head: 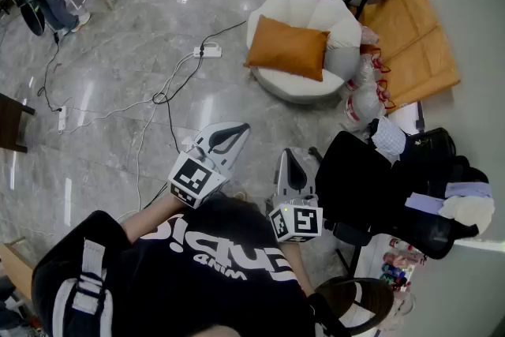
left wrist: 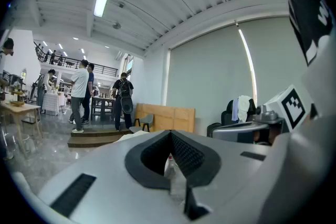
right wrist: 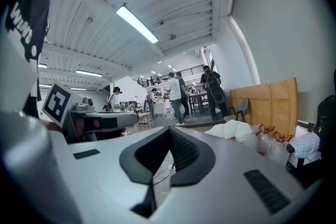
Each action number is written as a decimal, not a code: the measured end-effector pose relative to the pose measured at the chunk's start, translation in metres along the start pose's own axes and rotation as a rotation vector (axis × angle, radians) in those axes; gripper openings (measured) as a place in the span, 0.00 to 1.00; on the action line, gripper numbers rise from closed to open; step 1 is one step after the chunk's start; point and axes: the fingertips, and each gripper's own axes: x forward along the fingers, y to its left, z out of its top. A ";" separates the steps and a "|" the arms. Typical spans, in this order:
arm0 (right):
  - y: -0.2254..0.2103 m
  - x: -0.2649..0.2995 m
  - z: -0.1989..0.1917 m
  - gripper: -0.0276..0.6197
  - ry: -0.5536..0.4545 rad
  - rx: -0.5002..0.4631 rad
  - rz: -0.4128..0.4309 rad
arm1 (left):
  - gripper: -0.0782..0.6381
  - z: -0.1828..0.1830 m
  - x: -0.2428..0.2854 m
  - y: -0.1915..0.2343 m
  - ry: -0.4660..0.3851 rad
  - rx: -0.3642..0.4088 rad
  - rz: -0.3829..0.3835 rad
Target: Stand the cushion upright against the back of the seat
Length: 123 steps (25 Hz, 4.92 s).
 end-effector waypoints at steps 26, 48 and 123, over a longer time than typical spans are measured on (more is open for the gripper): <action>0.035 0.012 -0.004 0.07 0.005 0.016 0.006 | 0.12 0.002 -0.025 0.025 0.023 -0.044 -0.066; 0.022 0.050 -0.001 0.07 -0.008 0.008 -0.030 | 0.12 -0.005 -0.001 0.071 0.019 -0.080 -0.073; -0.271 0.423 0.083 0.07 -0.003 0.011 -0.140 | 0.12 0.064 0.446 0.289 0.015 -0.018 -0.230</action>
